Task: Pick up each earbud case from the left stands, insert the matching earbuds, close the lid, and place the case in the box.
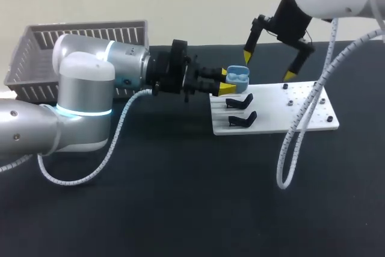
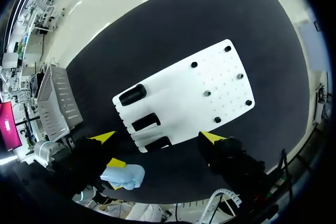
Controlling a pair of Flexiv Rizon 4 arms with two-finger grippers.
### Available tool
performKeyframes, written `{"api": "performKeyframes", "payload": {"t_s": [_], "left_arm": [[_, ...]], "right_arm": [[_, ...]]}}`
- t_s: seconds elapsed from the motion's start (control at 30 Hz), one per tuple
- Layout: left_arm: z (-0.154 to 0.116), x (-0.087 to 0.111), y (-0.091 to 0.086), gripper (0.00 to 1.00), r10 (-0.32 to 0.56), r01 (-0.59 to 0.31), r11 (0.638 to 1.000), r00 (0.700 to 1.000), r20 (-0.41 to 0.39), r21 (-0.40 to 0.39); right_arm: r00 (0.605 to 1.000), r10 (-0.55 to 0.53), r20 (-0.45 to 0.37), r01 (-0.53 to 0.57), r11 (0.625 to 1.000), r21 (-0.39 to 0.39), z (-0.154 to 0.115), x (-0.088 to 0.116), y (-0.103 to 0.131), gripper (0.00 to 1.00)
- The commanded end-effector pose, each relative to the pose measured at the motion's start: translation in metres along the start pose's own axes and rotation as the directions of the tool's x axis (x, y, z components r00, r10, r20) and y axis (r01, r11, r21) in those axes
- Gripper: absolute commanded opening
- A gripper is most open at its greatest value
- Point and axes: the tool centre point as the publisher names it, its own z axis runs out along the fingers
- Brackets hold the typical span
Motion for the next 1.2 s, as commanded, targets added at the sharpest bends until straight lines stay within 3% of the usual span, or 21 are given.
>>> {"api": "performKeyframes", "payload": {"t_s": [0.03,0.4,0.83,1.03,1.13,1.2], "left_arm": [[0.0,0.0,0.0,0.0,0.0,0.0,1.0,1.0,-0.001,0.0],[0.0,0.0,0.0,0.0,0.0,0.0,1.0,1.0,-0.001,0.0],[0.0,0.0,0.0,0.0,0.0,0.0,1.0,1.0,-0.001,0.0],[0.0,0.0,0.0,0.0,0.0,0.0,1.0,1.0,-0.001,0.0],[0.0,0.0,0.0,0.0,0.0,0.0,1.0,1.0,-0.001,0.0],[0.0,0.0,0.0,0.0,0.0,0.0,1.0,1.0,-0.001,0.0]], "right_arm": [[1.0,-0.003,-0.019,0.003,1.0,0.011,0.002,0.002,0.001,1.0],[0.997,-0.028,-0.072,0.03,0.999,0.022,0.0,0.026,0.005,1.0],[0.993,-0.05,-0.109,0.053,0.998,0.032,-0.004,0.041,0.006,1.0],[0.996,-0.085,-0.022,0.084,0.996,-0.02,-0.015,0.041,0.006,1.0],[0.986,-0.13,0.104,0.139,0.987,-0.079,-0.032,0.044,0.007,1.0],[0.955,-0.152,0.253,0.17,0.984,-0.05,-0.046,0.048,0.007,1.0]]}}
